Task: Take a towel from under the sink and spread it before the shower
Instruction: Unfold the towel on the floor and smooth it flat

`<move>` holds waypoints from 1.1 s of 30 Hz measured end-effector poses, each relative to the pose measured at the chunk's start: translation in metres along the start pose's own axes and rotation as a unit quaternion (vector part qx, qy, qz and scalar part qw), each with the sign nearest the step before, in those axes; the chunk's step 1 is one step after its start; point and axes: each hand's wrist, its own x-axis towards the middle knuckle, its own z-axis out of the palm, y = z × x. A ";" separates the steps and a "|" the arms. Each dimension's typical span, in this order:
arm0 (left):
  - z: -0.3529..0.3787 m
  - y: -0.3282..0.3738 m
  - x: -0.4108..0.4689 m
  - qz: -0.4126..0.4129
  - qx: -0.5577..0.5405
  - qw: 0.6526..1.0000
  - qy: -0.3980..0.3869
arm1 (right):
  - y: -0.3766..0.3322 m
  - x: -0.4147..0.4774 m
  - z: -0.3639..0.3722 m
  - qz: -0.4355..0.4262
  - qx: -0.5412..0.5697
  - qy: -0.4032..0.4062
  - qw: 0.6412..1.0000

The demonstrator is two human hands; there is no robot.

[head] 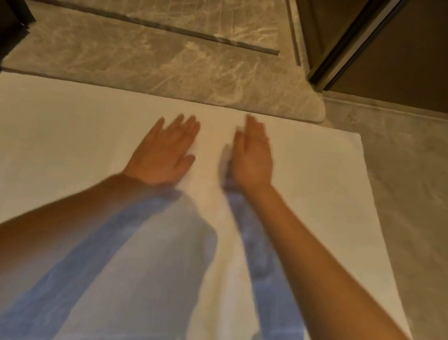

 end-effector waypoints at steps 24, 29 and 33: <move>0.013 0.005 -0.052 0.029 0.003 1.000 -0.011 | 0.151 -0.045 -0.058 0.059 -0.223 -0.009 0.973; 0.006 0.011 -0.058 0.031 -0.010 0.999 -0.007 | 0.149 -0.043 -0.060 0.064 -0.230 -0.020 0.971; -0.010 0.026 -0.070 0.038 -0.027 0.999 0.011 | 0.107 -0.055 -0.053 0.091 -0.123 0.005 0.988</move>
